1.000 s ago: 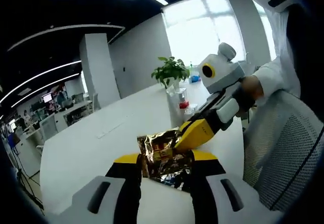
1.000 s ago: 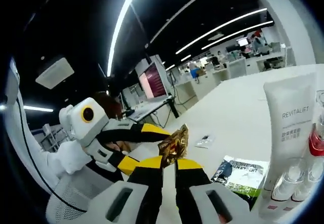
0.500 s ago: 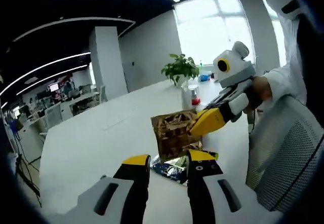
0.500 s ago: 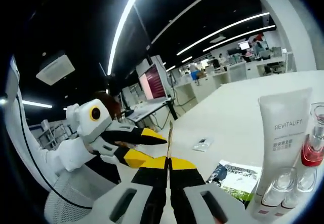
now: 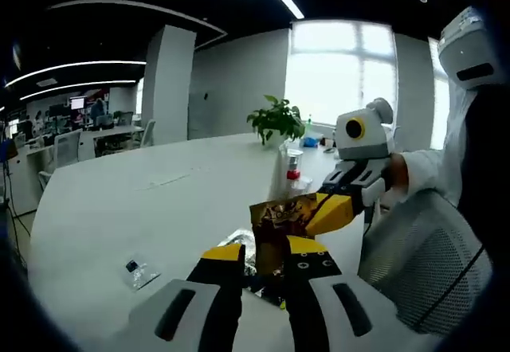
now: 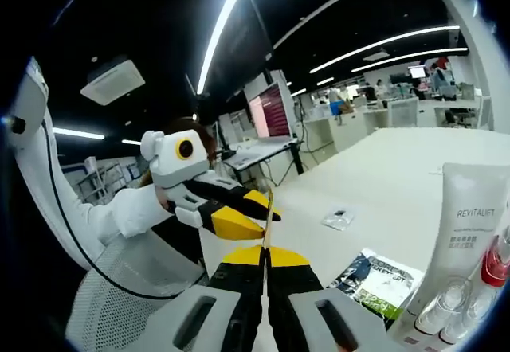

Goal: Arrange the skincare products in the storage area until every visible bottle or jar stands upright without overlapping.

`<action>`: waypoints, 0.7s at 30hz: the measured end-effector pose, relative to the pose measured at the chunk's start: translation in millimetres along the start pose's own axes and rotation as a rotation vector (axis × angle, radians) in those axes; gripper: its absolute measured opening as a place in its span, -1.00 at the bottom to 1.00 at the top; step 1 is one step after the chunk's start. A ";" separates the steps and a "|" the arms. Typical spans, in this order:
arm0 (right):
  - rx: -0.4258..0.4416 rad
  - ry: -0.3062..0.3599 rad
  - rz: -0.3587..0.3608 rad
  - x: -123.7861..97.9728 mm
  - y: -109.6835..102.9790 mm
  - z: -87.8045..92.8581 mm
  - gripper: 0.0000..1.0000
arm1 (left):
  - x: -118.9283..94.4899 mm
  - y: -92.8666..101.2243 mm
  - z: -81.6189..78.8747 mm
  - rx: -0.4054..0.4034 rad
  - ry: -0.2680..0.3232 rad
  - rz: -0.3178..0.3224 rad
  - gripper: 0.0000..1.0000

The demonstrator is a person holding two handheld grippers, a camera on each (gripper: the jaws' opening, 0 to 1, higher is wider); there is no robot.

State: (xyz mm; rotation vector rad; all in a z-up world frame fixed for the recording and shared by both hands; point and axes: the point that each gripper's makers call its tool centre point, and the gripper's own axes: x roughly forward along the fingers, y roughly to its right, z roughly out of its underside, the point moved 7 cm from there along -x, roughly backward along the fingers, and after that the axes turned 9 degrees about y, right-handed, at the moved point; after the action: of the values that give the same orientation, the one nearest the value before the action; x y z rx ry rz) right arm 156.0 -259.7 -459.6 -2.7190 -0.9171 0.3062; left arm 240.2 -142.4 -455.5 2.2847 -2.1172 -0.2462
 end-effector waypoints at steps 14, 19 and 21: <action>-0.025 -0.044 -0.041 -3.9 -3.1 3.0 -1.00 | -0.2 13.4 7.3 -0.064 -0.033 0.075 -0.72; -0.023 -0.048 -0.025 -5.2 -1.4 3.5 -1.00 | -0.3 12.7 8.2 -0.075 -0.040 0.063 -0.80; -0.022 -0.055 0.002 -5.7 0.5 4.6 -1.00 | 0.0 12.0 9.1 -0.084 -0.050 0.058 -0.87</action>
State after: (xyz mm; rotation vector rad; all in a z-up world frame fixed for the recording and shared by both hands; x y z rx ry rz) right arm 150.5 -262.8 -463.4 -2.7440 -0.9382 0.3754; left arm 227.2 -142.5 -463.0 2.1907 -2.1481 -0.3870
